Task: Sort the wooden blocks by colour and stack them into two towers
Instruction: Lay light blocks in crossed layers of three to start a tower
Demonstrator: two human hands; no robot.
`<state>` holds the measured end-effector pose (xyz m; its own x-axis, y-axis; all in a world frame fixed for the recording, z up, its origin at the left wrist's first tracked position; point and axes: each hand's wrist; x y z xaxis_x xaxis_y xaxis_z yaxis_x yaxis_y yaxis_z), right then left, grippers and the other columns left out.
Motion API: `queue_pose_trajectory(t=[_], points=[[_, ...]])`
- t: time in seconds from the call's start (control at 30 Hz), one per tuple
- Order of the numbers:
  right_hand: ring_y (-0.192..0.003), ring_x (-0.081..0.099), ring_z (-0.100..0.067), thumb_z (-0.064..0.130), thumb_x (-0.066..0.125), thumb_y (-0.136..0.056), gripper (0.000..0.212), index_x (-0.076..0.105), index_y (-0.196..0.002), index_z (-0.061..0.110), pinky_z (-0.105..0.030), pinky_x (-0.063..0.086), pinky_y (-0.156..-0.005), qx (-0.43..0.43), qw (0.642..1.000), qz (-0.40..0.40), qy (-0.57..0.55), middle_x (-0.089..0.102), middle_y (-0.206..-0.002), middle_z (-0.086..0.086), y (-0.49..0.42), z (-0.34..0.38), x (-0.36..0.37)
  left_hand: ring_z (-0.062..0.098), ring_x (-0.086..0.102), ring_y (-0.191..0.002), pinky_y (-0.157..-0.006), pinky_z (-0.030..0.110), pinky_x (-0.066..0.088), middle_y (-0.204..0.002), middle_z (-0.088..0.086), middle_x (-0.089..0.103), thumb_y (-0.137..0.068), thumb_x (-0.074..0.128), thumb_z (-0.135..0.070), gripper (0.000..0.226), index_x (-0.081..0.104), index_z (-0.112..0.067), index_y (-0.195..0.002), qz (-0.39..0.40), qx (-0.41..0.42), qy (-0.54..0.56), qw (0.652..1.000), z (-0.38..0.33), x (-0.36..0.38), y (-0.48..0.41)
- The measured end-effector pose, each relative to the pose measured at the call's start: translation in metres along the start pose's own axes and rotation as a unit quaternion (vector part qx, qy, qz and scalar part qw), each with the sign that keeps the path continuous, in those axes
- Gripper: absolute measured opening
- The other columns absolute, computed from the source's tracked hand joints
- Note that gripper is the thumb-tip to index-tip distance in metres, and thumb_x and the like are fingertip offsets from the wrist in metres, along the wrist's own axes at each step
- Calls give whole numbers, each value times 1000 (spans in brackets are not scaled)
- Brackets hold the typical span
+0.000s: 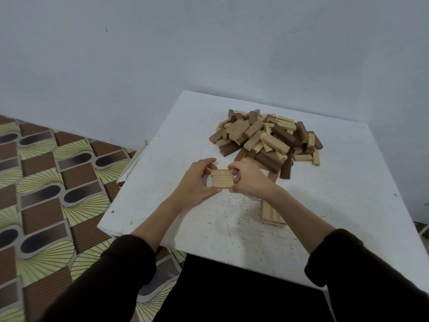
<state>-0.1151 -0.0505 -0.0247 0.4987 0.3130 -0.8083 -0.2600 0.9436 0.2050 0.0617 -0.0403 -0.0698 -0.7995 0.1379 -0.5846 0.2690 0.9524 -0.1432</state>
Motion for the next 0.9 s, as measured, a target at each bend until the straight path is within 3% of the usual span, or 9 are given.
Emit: queue_pose_trajectory(t=[0.5,0.63,0.77,0.9], points=[[-82,47,-8,6,79,-70,59,53,-123,6,-7,35,-54,7,1000,5,-6,45,-118,-9,-1,-2,1,13,49,-99,-84,2,34,-115,-1,55,-69,83,-8,77,43,-13,-135,4,-12,28,1000,3,2,0],[-86,49,-12,7,80,-69,64,51,-126,5,-11,37,-57,8,1000,12,-6,45,-120,-10,-2,-1,0,11,49,-99,-85,2,34,-116,-2,54,-69,83,-10,79,42,-14,-136,10,-13,30,999,3,2,0],[-88,48,-12,8,81,-69,68,49,-128,6,-21,40,-71,8,1000,19,2,44,-120,-9,-3,-1,-1,12,49,-101,-86,2,34,-116,-3,53,-68,84,-11,82,40,-13,-137,14,-18,30,999,4,1,0],[-87,48,-13,10,82,-67,71,47,-130,6,-21,40,-72,5,1000,28,7,43,-120,-8,-4,-2,-1,14,49,-103,-88,6,36,-116,-2,53,-68,84,-11,83,39,-12,-138,21,-20,24,999,5,0,-2]])
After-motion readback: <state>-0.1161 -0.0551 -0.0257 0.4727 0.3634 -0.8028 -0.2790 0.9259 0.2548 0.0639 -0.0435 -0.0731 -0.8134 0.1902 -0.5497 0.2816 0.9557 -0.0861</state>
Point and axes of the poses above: each hand's wrist, its own y-axis away from the middle knuckle, its own x-axis out of the palm, z = x × y
